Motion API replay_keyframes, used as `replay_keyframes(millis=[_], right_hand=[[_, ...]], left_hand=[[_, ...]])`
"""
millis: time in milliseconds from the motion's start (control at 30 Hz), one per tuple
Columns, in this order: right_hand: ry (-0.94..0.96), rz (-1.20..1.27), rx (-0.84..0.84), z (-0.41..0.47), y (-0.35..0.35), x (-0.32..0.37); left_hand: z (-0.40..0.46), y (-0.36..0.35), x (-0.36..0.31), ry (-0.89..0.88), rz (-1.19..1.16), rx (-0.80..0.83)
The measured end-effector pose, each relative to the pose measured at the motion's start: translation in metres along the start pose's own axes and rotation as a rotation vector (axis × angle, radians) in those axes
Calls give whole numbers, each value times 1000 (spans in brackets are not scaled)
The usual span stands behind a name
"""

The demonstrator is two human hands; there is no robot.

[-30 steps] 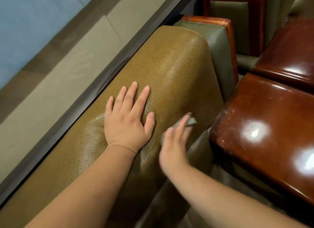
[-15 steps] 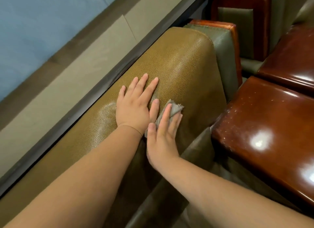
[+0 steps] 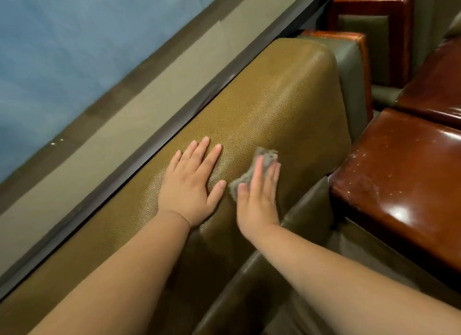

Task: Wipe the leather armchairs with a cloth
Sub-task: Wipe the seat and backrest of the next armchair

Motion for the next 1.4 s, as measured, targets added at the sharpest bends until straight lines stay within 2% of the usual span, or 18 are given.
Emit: replay_keyframes(millis=[100,200,267,400,467,533,633,767,867,900,967,1000,1067,1133,1200,1267,1333,1400], right_hand=[[-565,98,-97,3,14,-112],[-771,273,-73,0,3,-124],[-573,267,-131,12,-5,-75],[-140,42,63,-7,-23,-7],[-149,-52,73,-17,-16,-43],[-298,-221,112,-22,-8,-102],[-492,-169,104,-33,-8,-127],[-126,72,71,-33,-33,1],[-7,35,83,-35,-37,2],[-49,-82,95,-36,-36,-25],[-362,-229,191,-45,-40,-107],[-550,-188,202,-51,-36,-134],[-675,-85,175,-49,-36,-123],[-553,76,153,-40,-39,-57],[-123,89,111,-37,-34,24],[25,74,93,-41,-30,48],[10,-47,67,-37,-32,14],[-235,-88,46,-34,-31,-51]], left_hand=[[-2,-6,-1,-13,42,-30],[-3,-6,0,-18,42,-53],[-4,-6,3,-22,24,-85],[-5,-7,3,-38,-7,-100],[-6,-7,2,-38,-4,-91],[-8,-8,2,-39,2,-91],[-6,-9,1,-47,12,-92],[-3,-7,6,-54,-7,-115],[-2,-10,7,-56,-19,-115],[-3,-11,6,-54,-17,-110],[-7,-11,4,-40,-10,-106],[-7,-10,3,-41,-4,-108],[-7,-7,3,-51,0,-117],[-2,-3,7,-56,-9,-150],[2,-4,6,-66,-40,-155],[1,-7,6,-55,-65,-143],[-1,-9,6,-47,-55,-134],[-3,-9,5,-45,-41,-122]])
Point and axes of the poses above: each hand's wrist, its own z-axis towards the middle knuckle, its own y-axis out of the back of the hand, x = y × z, the point moved 9 cm from there along z, towards the middle knuckle, and after that the axes turned 4 degrees about -y, right-handed, at the moved point
